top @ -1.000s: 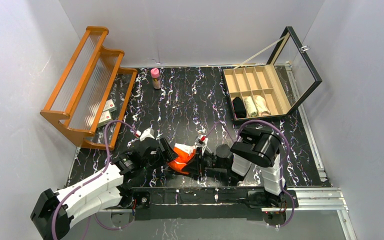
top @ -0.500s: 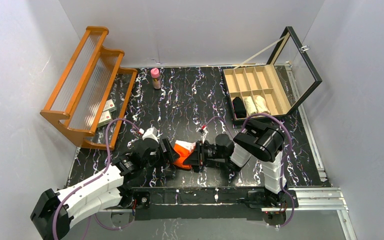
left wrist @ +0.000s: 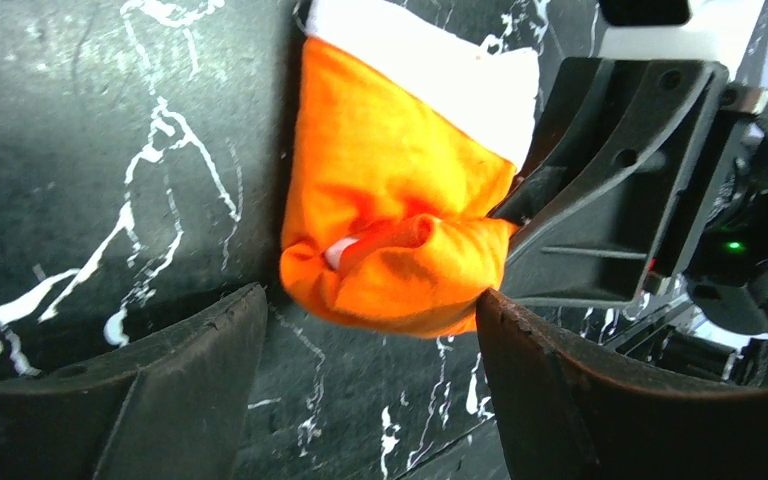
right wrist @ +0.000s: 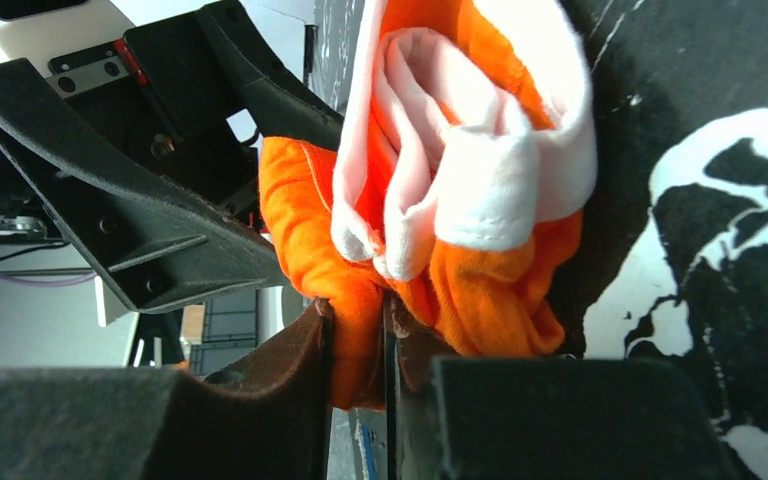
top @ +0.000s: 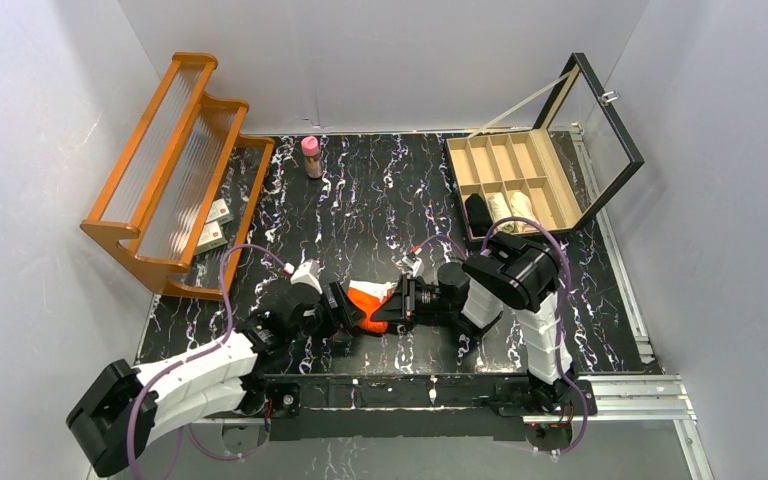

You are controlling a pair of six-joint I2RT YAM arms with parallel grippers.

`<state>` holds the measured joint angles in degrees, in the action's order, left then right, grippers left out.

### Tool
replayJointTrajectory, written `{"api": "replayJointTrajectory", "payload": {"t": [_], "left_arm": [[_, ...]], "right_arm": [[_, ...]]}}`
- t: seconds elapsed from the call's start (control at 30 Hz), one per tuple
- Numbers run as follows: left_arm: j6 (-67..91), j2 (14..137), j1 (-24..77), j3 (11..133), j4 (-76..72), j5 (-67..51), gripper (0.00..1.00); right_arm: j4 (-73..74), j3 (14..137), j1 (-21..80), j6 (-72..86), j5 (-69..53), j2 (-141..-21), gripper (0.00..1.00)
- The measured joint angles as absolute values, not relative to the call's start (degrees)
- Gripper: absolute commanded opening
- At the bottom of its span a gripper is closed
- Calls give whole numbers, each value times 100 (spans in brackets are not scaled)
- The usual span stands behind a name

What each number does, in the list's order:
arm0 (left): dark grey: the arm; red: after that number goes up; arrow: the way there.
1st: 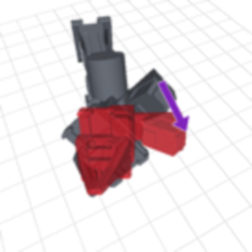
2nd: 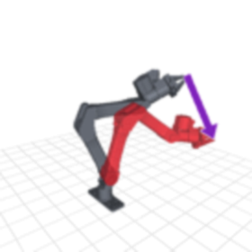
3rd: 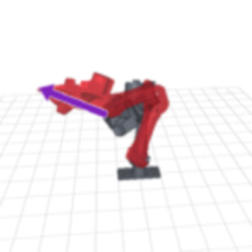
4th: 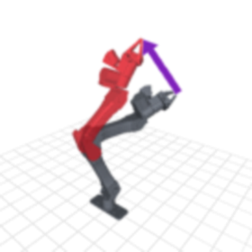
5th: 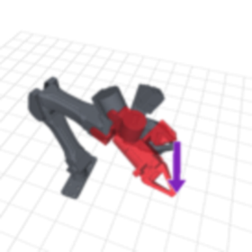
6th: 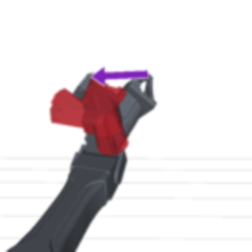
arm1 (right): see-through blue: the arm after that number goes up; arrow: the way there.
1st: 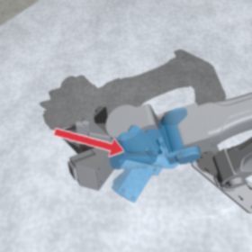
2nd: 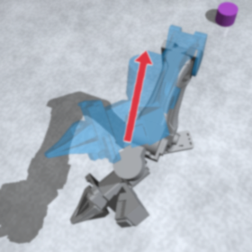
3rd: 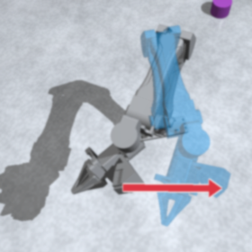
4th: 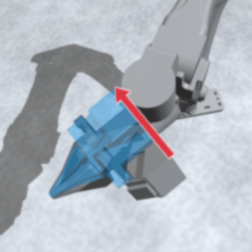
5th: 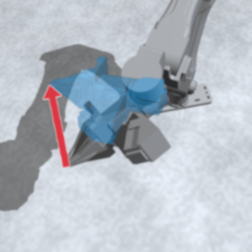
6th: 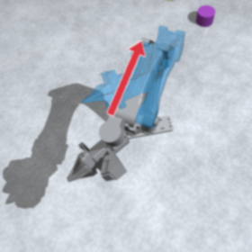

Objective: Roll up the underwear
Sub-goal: Roll the underwear to the center of the board.

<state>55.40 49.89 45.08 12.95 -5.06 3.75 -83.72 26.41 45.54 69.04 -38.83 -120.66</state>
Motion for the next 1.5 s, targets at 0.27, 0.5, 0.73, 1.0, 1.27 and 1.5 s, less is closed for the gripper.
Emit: {"api": "replayJointTrajectory", "payload": {"t": [0.27, 0.5, 0.73, 1.0, 1.27, 1.5], "left_arm": [[5972, 5555, 4510, 1111, -1562, 499, 60], [6479, 5631, 4512, 950, -1726, 692, 47], [6407, 6600, 4512, 1487, -1758, 652, 31], [6246, 7199, 4482, 1872, -1824, 545, 25], [6014, 7666, 4480, 2272, -1813, 351, 23], [5911, 7679, 4477, 2329, -1754, 309, 21]], "right_arm": [[-8501, 2644, 4501, 7275, -3907, -12167, 9], [-8169, 2650, 4497, 7284, -3863, -12033, 24], [-6945, 2718, 4442, 6759, -3811, -11408, 50], [-5280, 2912, 4473, 5808, -3682, -10219, 99], [-2991, 2921, 4504, 4499, -2565, -8792, 99], [-1461, 2867, 4495, 3476, -1197, -6938, 99]]}}
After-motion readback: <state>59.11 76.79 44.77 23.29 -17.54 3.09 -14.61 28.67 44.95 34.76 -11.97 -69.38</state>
